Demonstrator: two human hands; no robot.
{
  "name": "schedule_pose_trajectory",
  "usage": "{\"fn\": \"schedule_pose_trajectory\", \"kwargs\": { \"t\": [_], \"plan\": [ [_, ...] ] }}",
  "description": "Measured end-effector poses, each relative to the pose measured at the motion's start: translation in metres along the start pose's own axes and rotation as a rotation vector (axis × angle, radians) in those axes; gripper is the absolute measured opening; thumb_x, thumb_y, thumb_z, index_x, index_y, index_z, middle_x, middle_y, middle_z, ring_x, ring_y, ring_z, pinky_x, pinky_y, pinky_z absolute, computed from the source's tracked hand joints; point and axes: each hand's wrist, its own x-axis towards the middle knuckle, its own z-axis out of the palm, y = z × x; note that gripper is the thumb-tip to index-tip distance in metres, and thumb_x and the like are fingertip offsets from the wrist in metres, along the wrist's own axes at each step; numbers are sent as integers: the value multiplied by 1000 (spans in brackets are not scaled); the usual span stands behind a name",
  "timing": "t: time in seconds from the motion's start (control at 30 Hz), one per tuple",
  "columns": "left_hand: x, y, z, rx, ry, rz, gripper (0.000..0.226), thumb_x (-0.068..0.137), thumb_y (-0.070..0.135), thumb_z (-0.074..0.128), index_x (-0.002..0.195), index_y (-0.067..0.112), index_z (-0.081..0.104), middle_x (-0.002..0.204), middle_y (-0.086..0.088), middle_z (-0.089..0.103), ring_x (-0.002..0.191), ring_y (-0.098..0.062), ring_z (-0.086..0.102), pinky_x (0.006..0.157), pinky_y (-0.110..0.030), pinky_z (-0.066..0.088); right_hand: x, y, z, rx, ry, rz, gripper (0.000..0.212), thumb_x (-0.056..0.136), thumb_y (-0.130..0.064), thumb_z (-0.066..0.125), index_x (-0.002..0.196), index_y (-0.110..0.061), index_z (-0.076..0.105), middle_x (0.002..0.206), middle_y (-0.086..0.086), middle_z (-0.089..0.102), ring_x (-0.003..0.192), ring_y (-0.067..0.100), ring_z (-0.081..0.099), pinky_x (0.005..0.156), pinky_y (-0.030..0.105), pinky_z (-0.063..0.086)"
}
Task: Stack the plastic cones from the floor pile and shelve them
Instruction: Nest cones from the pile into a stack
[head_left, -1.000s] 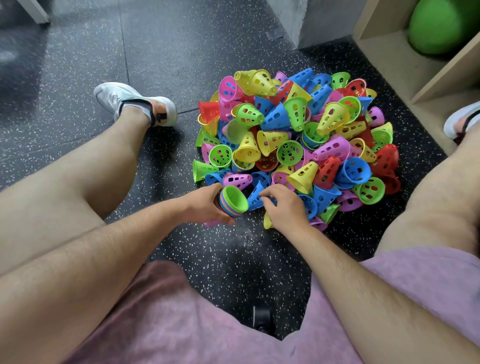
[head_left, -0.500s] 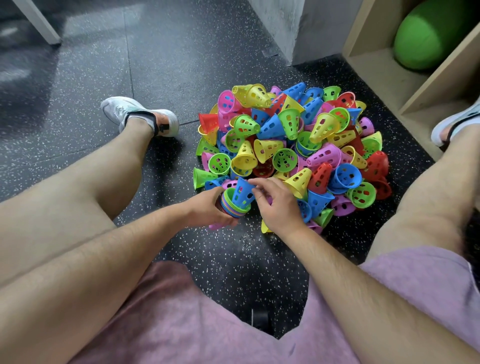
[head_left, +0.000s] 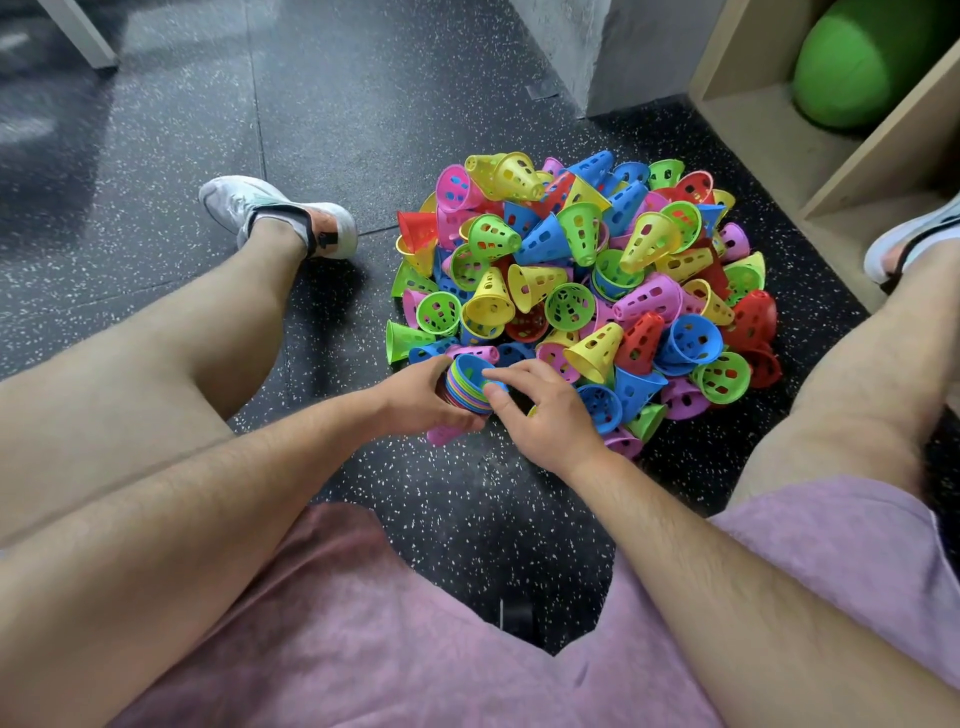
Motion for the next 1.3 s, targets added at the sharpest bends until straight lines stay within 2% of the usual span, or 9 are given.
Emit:
{"fn": "schedule_pose_trajectory", "kwargs": {
  "t": [0.17,0.23,0.33,0.5,0.63,0.93,1.13,1.23,1.3],
  "plan": [
    [1,-6,2,31,-33,-44,47,73,27,94,104,28,59,84,12,72,77,-4,65,73,-18,49,2,12,-2,-39,-81,68,24,96,-28,54,117,-27,65,111,-12,59,106,5,58,96,33,49],
    [1,-6,5,63,-74,-44,46,74,26,94,103,26,58,78,6,74,70,-3,65,68,-17,49,0,21,-3,-151,-74,123,22,94,-14,52,108,-19,67,110,-8,59,105,9,55,96,32,46],
    [1,-10,9,122,-150,-48,48,73,26,93,106,20,59,80,-3,76,66,-10,65,71,-31,56,-11,38,-4,-384,-208,210,25,91,-10,49,102,-20,70,119,-5,57,118,17,46,103,33,38],
    [1,-12,13,141,-218,-35,50,75,23,91,109,14,56,75,-18,73,62,-18,64,67,-31,55,-20,46,2,-593,-422,278,34,92,-19,50,119,-29,68,148,-3,40,136,24,30,115,43,29],
    [1,-14,10,134,-250,-5,44,76,24,89,104,8,58,72,-27,69,59,-19,61,68,-31,54,-20,45,5,-748,-509,237,51,86,-6,52,134,-21,58,157,0,28,136,27,30,113,42,33],
    [1,-15,10,125,-282,3,36,78,28,86,89,5,61,64,-23,67,56,-22,61,67,-29,53,-18,42,3,-947,-407,84,33,86,2,61,117,-9,64,123,4,46,117,25,44,96,38,44],
    [-2,-13,6,84,-227,-24,30,78,20,90,86,16,62,59,1,69,55,-11,63,65,-27,53,-16,42,5,-853,-365,81,31,89,1,57,116,-15,58,126,4,44,118,27,41,92,37,41],
    [-4,-9,4,72,-186,-55,34,78,17,90,94,14,60,66,-6,69,59,-14,63,64,-25,52,-8,40,6,-702,-251,50,16,96,-9,54,111,-15,56,133,6,45,124,30,41,90,43,47],
    [-3,-9,3,71,-118,-72,38,77,18,92,95,22,59,71,7,70,63,-9,63,65,-20,49,-1,34,4,-580,-140,51,10,100,-15,50,109,-11,54,145,13,39,129,37,41,90,50,49]
  ]
}}
